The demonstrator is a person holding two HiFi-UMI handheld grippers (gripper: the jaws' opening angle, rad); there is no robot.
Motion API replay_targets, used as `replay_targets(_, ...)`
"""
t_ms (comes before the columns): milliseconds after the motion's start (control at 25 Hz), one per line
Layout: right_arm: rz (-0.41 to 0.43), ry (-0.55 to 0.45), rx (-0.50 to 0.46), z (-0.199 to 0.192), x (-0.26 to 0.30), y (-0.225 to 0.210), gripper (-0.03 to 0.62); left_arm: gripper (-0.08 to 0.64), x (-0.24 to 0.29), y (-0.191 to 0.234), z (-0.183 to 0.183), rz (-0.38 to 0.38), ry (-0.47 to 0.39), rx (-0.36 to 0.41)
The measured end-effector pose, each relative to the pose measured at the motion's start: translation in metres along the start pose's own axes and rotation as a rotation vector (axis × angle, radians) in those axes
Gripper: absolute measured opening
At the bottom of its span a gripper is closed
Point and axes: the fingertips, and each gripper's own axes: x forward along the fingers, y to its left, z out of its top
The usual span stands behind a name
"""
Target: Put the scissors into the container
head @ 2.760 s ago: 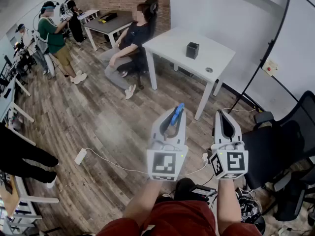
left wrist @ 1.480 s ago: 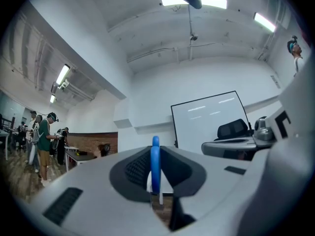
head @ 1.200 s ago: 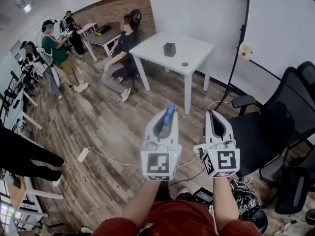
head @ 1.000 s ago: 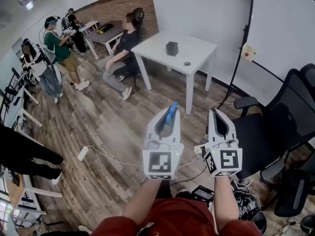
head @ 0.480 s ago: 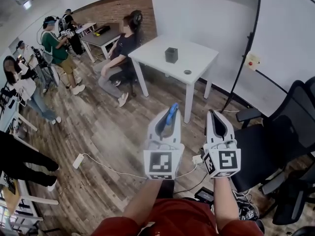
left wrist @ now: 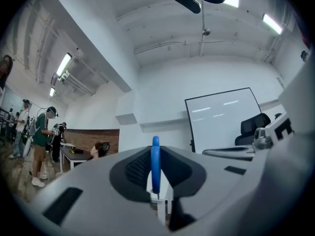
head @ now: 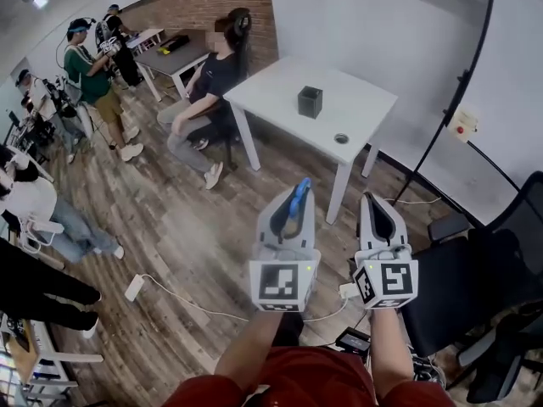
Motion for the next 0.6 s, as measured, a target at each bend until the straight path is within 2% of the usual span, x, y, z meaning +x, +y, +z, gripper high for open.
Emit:
replay_targets(120, 0.001, 0.004, 0.001, -0.006, 0.048, 0.004, 0.008, 0.054, 0.03, 0.031, -0.01, 0.005, 0.019, -0.03)
replay_targets(360, -0.008, 0.002, -0.006, -0.011, 0.137, 0.015, 0.008, 0.054, 0.098, 0.093, -0.024, -0.033, 0.019, 0.001)
replay_targets(600, -0.048, 0.006, -0.021, -0.019, 0.204, 0.016, 0.008, 0.054, 0.152, 0.14, -0.03, -0.056, 0.01, -0.015)
